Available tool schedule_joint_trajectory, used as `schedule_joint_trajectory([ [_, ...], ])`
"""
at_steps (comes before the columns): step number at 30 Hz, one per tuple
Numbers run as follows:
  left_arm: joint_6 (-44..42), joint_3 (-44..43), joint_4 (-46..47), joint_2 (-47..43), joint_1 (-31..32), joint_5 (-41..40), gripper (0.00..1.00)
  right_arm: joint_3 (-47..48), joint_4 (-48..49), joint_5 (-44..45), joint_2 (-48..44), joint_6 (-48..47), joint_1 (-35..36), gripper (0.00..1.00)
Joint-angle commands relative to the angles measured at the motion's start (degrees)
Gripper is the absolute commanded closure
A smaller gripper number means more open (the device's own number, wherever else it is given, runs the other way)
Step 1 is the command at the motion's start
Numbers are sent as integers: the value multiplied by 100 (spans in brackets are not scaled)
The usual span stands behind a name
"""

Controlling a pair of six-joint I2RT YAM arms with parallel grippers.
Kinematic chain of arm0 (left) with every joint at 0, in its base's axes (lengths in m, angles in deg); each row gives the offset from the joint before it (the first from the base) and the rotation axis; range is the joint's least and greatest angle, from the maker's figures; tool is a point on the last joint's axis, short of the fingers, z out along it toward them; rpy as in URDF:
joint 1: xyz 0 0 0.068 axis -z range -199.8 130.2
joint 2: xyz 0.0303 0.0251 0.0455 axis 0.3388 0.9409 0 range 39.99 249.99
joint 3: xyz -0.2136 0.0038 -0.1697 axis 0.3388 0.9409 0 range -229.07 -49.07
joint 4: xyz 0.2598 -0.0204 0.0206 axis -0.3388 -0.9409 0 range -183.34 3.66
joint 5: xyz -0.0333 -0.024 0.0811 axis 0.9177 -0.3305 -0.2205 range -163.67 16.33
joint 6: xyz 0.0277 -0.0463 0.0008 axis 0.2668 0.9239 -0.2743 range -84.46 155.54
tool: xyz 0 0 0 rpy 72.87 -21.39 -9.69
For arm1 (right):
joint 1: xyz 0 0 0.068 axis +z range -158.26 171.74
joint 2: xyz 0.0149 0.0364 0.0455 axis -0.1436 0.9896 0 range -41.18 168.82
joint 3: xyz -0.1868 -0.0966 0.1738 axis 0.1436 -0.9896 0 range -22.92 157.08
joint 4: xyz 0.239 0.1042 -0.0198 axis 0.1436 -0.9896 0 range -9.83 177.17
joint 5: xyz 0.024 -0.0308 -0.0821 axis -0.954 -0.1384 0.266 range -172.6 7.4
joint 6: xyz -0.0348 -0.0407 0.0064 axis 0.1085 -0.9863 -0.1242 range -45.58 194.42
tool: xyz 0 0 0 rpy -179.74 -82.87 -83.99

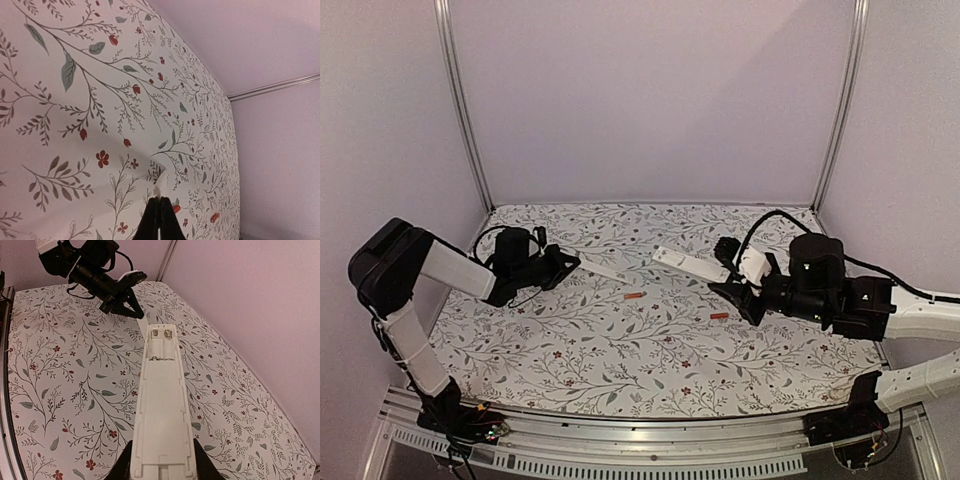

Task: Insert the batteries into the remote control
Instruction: Place the battery cover at the center of the board, then pass from the right arm to the left

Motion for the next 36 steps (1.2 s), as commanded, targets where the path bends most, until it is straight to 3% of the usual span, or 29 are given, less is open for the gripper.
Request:
schedule_joint_trajectory([
  [1,134,34,844,632,-155,286,100,205,-139,-175,-18,117,-40,100],
  [4,316,75,1073,898,-206,382,99,201,-156,-206,-59,116,-37,100],
  [7,333,109,925,935,-237,280,89,232,-220,-329,-96,106,-46,100],
  [10,196,140,612,803,-271,142,70,296,-360,-416,-81,71,-47,100],
  [17,-703,56,-461,-218,-406,4,15,491,-697,-804,-94,51,-45,100],
  [20,-1435,-31,-941,-1052,-302,-94,3,723,-1037,-1147,-98,66,-46,100],
  [24,-2728,-203,-1680,-2176,126,-128,0,1061,-1573,-1403,-56,88,-51,100],
  [28,-4087,-256,-2156,-2955,1032,-58,0,1377,-2092,-1725,2,45,-47,100],
  [30,-4869,-296,-2439,-3195,1486,132,1,1541,-2378,-1920,79,-3,-43,100],
  [36,-6059,-479,-3133,-3382,2574,897,5,1760,-2860,-2329,141,-140,-45,100],
])
